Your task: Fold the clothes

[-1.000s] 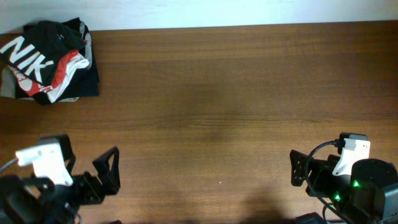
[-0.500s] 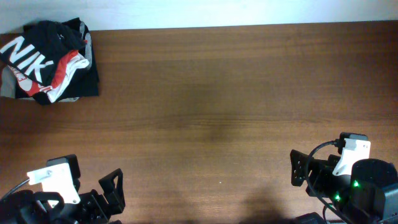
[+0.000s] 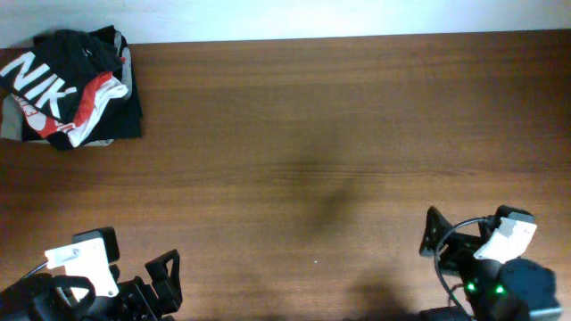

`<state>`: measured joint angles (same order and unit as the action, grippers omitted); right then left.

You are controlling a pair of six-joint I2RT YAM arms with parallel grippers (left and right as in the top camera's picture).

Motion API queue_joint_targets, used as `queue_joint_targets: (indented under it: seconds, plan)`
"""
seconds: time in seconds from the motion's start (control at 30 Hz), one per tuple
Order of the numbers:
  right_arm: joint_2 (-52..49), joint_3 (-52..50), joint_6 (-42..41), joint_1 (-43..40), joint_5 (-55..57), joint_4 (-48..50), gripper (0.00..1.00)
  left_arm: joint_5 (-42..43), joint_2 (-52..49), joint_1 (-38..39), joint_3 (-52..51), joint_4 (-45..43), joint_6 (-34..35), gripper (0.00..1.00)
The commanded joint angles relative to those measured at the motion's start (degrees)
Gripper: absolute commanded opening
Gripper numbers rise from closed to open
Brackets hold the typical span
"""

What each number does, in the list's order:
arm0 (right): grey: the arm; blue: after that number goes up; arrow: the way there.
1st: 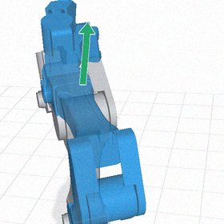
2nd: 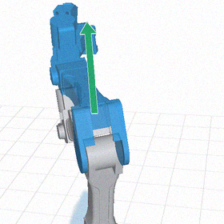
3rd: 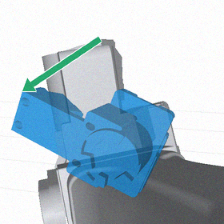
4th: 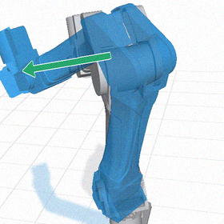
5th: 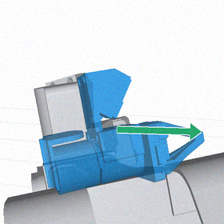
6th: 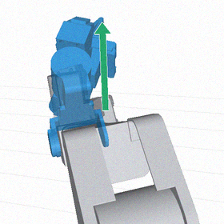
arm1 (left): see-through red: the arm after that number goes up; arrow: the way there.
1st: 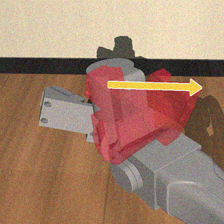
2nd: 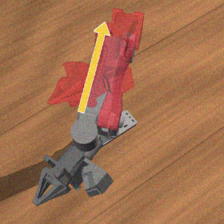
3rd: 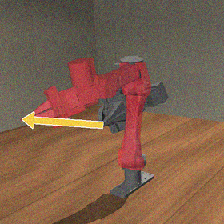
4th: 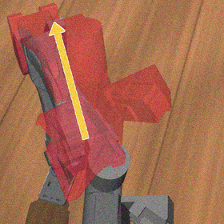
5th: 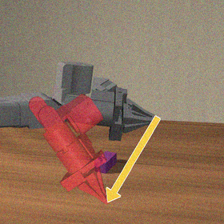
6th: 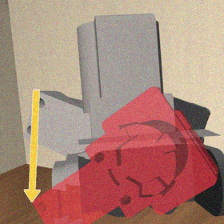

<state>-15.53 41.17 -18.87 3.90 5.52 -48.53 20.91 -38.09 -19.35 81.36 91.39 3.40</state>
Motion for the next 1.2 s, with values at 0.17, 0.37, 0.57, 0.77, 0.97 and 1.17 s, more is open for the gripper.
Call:
queue_joint_targets:
  seconds: [0.17,0.37,0.57,0.77,0.97,1.17]
  plan:
    - [12.1,-30.1,7.2,-5.9,-8.3,30.9,0.99,-0.4,0.2,-0.1,-0.3,0.0,-0.9,0.99]
    - [15.3,-40.3,8.4,-6.3,-9.8,43.8,0.99,-0.4,0.2,-0.1,-0.3,0.0,-0.9,0.99]
    - [15.3,-40.8,13.1,-6.3,-9.4,44.6,0.99,-0.4,0.2,-0.1,-0.3,0.0,-0.9,0.99]
    - [15.3,-40.8,13.1,-6.3,-9.4,48.9,0.99,-0.4,0.2,-0.1,-0.3,0.0,-0.9,0.99]
    - [15.2,-40.8,13.1,-6.3,-9.4,44.4,0.99,-0.4,0.2,-0.1,-0.3,0.0,-0.9,0.99]
    - [15.2,-40.8,13.1,-6.3,-9.4,44.4,0.99,-0.4,0.2,-0.1,-0.3,0.0,-0.9,0.99]
